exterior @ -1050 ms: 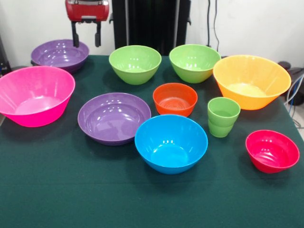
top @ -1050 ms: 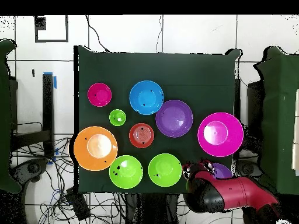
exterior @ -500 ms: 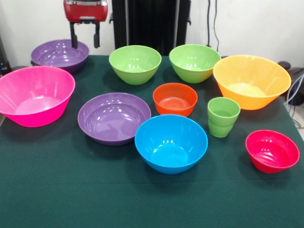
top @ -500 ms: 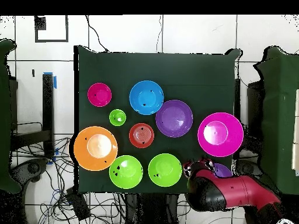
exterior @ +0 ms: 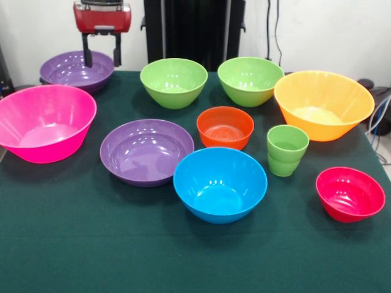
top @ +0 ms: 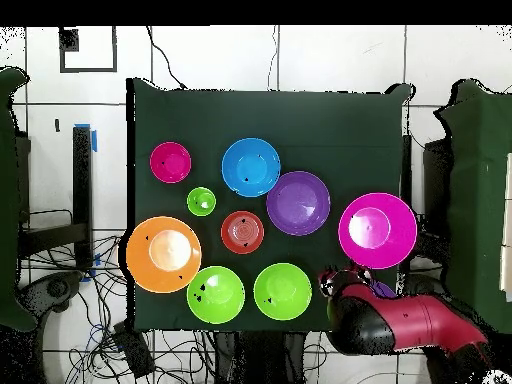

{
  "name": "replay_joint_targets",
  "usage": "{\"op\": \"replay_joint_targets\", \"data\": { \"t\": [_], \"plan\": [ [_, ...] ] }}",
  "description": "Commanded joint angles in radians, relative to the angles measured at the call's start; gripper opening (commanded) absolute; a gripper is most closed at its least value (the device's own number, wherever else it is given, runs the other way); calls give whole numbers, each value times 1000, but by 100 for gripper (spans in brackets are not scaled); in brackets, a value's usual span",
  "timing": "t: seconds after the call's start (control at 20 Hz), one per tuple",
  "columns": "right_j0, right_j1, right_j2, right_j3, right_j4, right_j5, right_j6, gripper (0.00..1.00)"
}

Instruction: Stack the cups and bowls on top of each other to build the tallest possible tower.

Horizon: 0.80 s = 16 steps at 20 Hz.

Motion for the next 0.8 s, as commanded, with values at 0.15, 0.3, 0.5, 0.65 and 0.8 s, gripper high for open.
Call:
{"op": "replay_joint_targets", "data": {
  "t": [0.15, 0.3, 0.5, 0.65, 0.8],
  "plan": [
    [-23, 105, 107, -82, -60, 135, -188, 100],
    [-19, 106, 101, -80, -66, 130, -168, 100],
    [-8, 103, 92, -75, -72, 124, -145, 100],
    [10, 86, 71, -66, -83, 107, -117, 100],
    [31, 69, 43, -51, -98, 75, -72, 100]
  ]
}}
